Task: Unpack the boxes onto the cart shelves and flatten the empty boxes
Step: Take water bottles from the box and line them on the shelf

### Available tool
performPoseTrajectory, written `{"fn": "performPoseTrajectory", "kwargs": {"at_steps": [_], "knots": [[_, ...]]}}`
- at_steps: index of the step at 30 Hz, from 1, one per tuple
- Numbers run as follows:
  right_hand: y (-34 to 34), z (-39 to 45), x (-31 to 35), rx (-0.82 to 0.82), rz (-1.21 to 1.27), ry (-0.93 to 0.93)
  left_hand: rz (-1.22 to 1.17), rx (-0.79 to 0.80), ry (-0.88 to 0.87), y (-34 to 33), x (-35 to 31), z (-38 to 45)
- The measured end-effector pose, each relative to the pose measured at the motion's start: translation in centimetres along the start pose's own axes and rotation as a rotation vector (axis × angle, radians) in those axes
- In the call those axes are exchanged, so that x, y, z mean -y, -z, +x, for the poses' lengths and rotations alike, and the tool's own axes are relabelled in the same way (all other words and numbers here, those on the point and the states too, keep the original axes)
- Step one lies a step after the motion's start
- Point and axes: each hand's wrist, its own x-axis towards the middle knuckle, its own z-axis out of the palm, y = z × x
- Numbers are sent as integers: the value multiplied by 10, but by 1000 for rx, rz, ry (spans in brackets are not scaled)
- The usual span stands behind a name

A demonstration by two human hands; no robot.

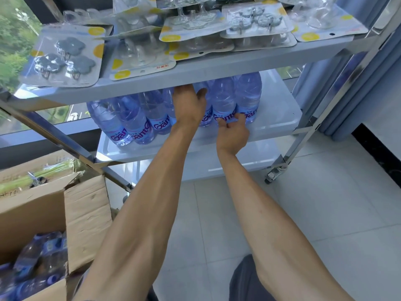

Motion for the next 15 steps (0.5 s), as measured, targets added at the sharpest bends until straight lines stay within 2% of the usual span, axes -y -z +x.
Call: {"fn": "performPoseTrajectory", "kwargs": {"at_steps": [11, 13, 15], "knots": [[1, 1, 7, 10, 52, -4, -117, 132, -140, 24, 6, -10], [-1, -8, 6, 51, 65, 56, -148, 119, -169, 28, 7, -15], [-4, -16, 2, 139, 64, 128, -150, 37, -180, 32, 13, -22]]}}
